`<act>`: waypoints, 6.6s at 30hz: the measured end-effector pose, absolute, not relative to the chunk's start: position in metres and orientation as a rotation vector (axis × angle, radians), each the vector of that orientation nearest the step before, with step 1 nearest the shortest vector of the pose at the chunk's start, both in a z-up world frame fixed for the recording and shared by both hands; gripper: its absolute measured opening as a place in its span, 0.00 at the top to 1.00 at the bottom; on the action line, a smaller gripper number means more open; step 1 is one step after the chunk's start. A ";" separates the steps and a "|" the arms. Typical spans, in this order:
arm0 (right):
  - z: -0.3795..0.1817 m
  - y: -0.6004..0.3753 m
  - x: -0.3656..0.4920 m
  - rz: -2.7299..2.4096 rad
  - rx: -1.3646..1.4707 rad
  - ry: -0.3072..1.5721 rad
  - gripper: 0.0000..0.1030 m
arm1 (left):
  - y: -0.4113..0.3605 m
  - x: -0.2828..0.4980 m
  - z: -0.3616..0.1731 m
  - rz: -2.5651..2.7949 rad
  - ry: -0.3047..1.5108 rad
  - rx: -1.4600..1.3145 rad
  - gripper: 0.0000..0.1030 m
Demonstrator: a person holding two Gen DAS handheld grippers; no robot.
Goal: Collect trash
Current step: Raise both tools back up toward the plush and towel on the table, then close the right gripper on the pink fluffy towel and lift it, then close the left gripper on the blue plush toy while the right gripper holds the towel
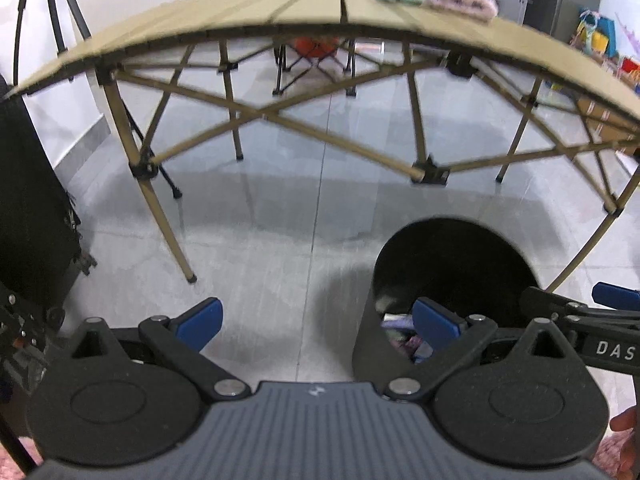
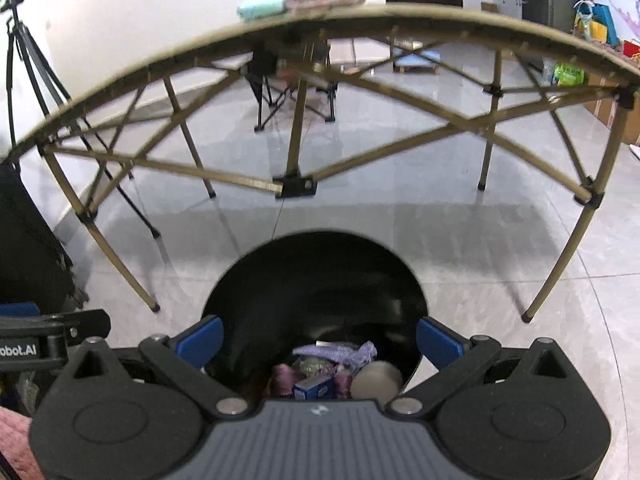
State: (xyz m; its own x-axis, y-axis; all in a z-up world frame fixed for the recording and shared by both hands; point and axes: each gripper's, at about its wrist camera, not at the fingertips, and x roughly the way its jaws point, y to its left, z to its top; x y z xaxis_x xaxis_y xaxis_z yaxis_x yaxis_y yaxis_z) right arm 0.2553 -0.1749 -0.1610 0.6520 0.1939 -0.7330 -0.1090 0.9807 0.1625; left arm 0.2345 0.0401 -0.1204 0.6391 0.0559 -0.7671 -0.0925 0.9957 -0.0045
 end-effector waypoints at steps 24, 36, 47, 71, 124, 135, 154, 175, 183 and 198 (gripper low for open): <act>-0.041 -0.233 0.293 0.163 0.159 0.489 0.00 | 0.014 0.282 -0.015 0.060 0.618 -0.048 0.00; -0.017 -0.227 0.343 0.156 0.144 0.406 0.00 | 0.016 0.325 0.001 0.059 0.561 -0.071 0.00; -0.009 -0.219 0.404 0.151 0.164 0.360 0.00 | 0.022 0.381 0.007 0.081 0.535 -0.094 0.00; -0.007 -0.188 0.537 0.120 0.216 0.453 0.00 | 0.042 0.491 0.009 0.141 0.540 -0.158 0.00; -0.030 -0.229 0.561 0.155 0.431 0.460 0.66 | -0.003 0.513 -0.003 0.083 0.566 -0.112 0.00; -0.023 -0.287 0.547 0.058 0.478 0.396 0.66 | -0.029 0.535 0.003 0.084 0.578 -0.098 0.00; -0.034 -0.360 0.557 -0.075 0.538 0.379 0.66 | -0.057 0.609 -0.018 0.125 0.688 0.080 0.00; -0.032 -0.358 0.552 -0.028 0.496 0.390 0.66 | -0.045 0.612 -0.024 0.080 0.711 0.008 0.27; -0.026 -0.352 0.542 0.009 0.469 0.392 0.66 | -0.048 0.584 -0.006 0.075 0.664 0.007 0.27; 0.009 -0.303 0.500 0.105 0.306 0.387 0.66 | -0.039 0.497 0.036 0.058 0.570 0.008 0.27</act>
